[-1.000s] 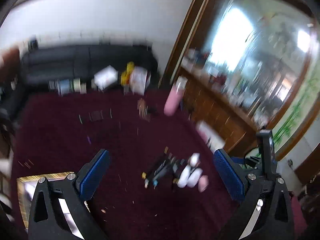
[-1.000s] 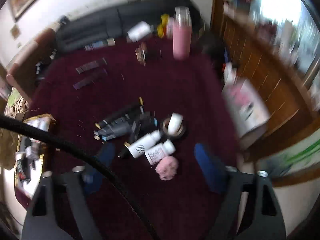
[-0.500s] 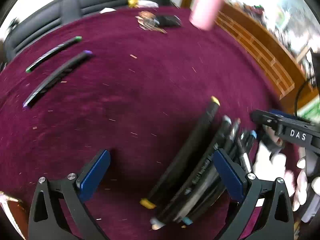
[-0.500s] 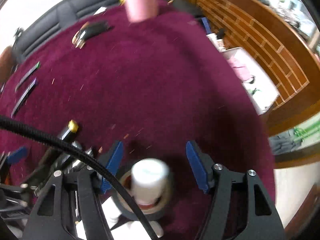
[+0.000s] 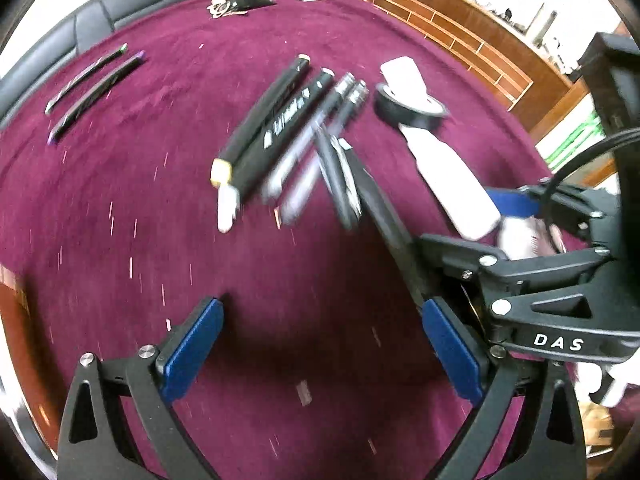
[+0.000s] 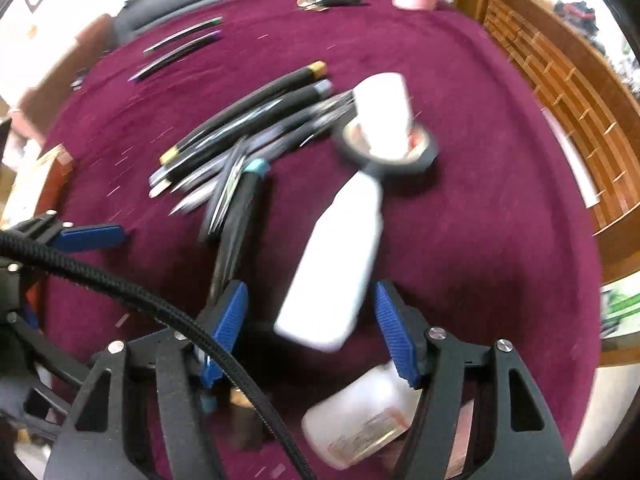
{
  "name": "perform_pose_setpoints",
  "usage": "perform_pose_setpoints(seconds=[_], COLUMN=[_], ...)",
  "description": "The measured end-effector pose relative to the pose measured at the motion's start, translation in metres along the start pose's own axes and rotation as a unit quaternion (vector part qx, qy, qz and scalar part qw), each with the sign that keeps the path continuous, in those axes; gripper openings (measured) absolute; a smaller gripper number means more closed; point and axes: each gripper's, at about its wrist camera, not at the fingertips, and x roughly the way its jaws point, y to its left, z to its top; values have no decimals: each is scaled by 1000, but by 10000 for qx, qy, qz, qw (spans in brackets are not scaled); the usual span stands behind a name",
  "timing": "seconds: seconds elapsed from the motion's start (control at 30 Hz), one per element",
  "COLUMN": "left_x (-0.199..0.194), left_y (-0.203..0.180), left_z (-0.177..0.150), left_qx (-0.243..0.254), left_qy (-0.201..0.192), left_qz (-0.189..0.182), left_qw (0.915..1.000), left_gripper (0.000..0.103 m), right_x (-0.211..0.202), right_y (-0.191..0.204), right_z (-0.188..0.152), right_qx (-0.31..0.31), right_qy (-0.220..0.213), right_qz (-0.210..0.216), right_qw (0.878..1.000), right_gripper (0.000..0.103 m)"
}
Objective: Organize objects
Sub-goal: 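Grasp the white dropper bottle with the right tool while the left tool grasps a teal-ended black marker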
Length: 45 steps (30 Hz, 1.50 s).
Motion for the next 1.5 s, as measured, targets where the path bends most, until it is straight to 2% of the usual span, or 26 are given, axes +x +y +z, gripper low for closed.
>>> perform_pose_setpoints(seconds=[0.1,0.17,0.23,0.33,0.4,0.43,0.53,0.6,0.63,0.67,0.77,0.87,0.97,1.23,1.33,1.4,1.43,1.47,1.5], left_x=[-29,-51,-69,-86,-95,-87,-87,-86,-85,-87,-87,-85,-73,-8,13,20,21,22,23], left_y=[3,7,11,20,24,28,39,42,43,44,44,42,33,-12,-22,-23,-23,-22,-19], left_z=[-35,-53,-67,-74,-79,-72,-77,-80,-80,-80,-77,-65,-45,2,13,22,26,28,31], left_qx=[-348,-600,-825,-900,-950,-978,-1127,-1158,-1162,-1148,-1129,-1049,-845,-141,19,40,63,33,-11], left_qy=[-291,-556,-822,-1178,-1339,-1371,-1400,-1395,-1406,-1434,-1502,-1551,-1425,-834,-646,-585,-589,-539,-507], left_qz=[-347,-519,-678,-586,-508,-540,-556,-522,-515,-538,-536,-528,-509,-189,-57,-99,-1,-74,-106], left_qw=[9984,9953,9909,9872,9851,9842,9821,9820,9819,9815,9807,9809,9849,9962,9979,9982,9982,9985,9987], left_gripper=[96,97,97,97,97,97,97,97,97,97,96,90,70,67,52,30,25,18,16], right_x=[-7,-17,-32,-50,-57,-57,-47,-35,-29,-20,-3,2,-4,-18,-19,-19,-18,-18,-19], right_y=[1,-2,-9,-29,-40,-44,-47,-40,-38,-34,-27,-23,-31,-66,-74,-78,-79,-79,-79], right_z=[-17,-26,-33,-26,-20,-17,-5,6,12,17,21,21,12,-10,-11,-12,-12,-13,-13], right_qx=[26,64,130,476,703,784,919,858,847,840,809,674,701,990,1086,1132,1126,1109,1094], right_qy=[65,13,-211,-527,-705,-727,-616,-529,-474,-394,-162,-226,-199,-194,-190,-203,-214,-230,-249], right_qz=[989,1302,1226,1097,711,586,291,-73,-202,-279,-584,-849,-709,-238,33,177,209,230,243], right_qw=[9951,9915,9921,9914,9925,9925,9934,9949,9951,9953,9949,9939,9948,9946,9939,9932,9932,9933,9934], right_gripper=[65,65,65,65,66,65,64,55,44,37,34,29,27,27,27,27,27,27,27])
